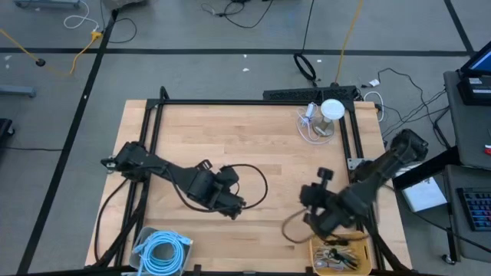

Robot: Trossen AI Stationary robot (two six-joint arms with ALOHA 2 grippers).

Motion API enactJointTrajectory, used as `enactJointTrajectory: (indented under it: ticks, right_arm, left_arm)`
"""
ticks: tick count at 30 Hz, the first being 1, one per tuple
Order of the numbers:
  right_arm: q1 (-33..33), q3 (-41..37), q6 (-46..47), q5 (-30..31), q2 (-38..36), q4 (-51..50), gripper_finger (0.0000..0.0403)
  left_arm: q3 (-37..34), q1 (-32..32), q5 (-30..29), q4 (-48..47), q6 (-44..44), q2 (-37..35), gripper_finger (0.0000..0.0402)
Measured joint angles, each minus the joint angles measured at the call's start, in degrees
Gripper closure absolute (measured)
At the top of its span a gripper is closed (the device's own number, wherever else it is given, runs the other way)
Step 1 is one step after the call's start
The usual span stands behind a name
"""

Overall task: Pick & Place USB Port
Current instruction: Adjust the gray bin on the table

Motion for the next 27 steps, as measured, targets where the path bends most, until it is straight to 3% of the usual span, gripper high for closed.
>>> enactJointTrajectory:
  ticks: [7,11,14,19,22,27]
  right_arm:
    - [-5.64,-18.42,-4.63,-10.42,0.5,29.41,0.0402]
    - [-5.81,-25.34,4.0,-10.61,0.54,30.1,0.0402]
    - [-5.66,-27.04,9.57,-10.89,0.21,28.09,0.0402]
    - [-5.41,-25.59,8.82,-10.67,-0.03,29.67,0.0403]
    - [-6.2,-23.3,6.41,-8.77,-0.09,30.82,0.0403]
    - [-6.86,-18.58,1.37,-4.55,-0.07,32.92,0.0403]
  left_arm:
    - [0.0,-3.33,-0.56,0.05,5.43,0.0,0.0401]
    - [-0.47,-5.55,-5.38,0.1,5.97,0.0,0.0401]
    - [-4.17,-5.79,-4.3,0.12,7.19,-0.02,0.0401]
    - [-21.0,-5.98,4.09,2.71,8.68,-1.12,0.0401]
    - [-35.84,-7.22,12.38,12.0,8.35,-3.89,0.0401]
    - [-55.13,-10.69,20.33,23.41,-2.58,-14.97,0.0401]
